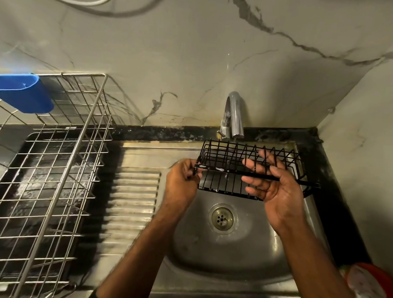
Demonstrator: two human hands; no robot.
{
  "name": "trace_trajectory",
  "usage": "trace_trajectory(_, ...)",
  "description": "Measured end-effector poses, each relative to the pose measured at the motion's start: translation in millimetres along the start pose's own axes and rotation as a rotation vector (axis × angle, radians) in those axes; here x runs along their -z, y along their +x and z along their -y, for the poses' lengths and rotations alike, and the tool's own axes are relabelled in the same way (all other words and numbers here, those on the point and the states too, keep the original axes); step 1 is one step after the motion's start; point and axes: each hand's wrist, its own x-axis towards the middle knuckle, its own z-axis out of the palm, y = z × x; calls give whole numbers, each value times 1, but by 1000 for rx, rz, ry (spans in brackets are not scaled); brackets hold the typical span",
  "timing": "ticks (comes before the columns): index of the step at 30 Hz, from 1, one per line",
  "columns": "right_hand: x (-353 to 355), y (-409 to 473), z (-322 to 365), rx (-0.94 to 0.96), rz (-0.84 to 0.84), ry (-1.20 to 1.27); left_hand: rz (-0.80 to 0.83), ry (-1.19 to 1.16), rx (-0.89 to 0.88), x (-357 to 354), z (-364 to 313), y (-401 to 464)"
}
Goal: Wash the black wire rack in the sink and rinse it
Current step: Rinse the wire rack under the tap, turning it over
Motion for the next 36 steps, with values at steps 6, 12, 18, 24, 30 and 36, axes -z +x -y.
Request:
trace_trajectory(6,0,1,0,-35,11,24,-6,8,-29,3,3,-2)
trace_trajectory(12,-4,6,-1,-72,42,44,-13,-6,-46,9,3,-7)
trace_trajectory(18,-7,14,-3,-116,52,69,-51,20,-38,11,8,-7)
trace_trajectory(24,-5,17,-1,-136,48,70,-47,1,-38,10,10,-9)
trace_trajectory(30,-6,20,0,-152,67,48,-76,3,8,9,17,-16)
trace_trajectory(36,-15,21,1,-149,79,7,-118,-24,74,11,24,-21)
